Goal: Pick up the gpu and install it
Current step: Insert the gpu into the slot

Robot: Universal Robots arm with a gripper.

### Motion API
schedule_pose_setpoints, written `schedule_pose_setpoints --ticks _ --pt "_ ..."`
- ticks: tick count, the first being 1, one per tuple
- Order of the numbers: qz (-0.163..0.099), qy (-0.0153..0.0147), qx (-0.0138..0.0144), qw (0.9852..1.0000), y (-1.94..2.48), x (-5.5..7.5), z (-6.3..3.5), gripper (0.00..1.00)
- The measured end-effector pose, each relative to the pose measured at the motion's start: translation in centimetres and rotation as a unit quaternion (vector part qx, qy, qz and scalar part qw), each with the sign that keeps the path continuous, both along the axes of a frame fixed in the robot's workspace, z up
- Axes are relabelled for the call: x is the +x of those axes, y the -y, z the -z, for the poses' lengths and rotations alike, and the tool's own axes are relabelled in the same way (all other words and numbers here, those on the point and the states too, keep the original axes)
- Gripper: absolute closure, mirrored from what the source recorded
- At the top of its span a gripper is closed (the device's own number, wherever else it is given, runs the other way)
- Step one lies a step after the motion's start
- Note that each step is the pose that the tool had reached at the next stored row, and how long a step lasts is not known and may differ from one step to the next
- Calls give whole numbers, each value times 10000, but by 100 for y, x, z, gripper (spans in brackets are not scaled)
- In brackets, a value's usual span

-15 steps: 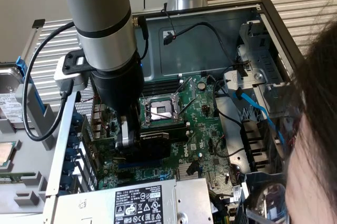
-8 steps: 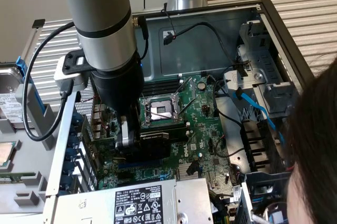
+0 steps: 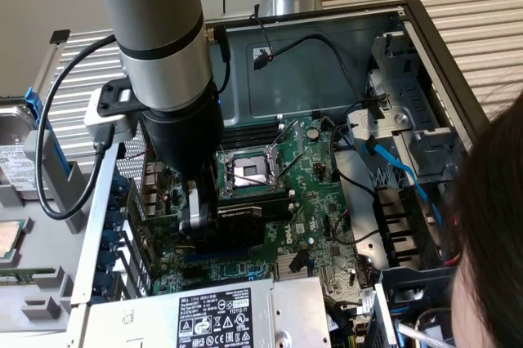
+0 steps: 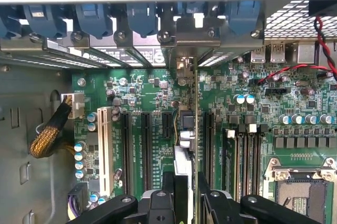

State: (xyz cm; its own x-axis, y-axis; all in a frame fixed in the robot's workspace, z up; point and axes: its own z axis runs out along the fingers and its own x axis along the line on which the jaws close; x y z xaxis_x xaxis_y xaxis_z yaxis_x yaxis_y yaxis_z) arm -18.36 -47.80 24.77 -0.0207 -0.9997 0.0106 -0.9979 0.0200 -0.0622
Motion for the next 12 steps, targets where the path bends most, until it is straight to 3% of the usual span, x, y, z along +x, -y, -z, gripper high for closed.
schedule_pose_setpoints --ticks 12 --pt "0 1 -6 10000 -2 1 51 73"
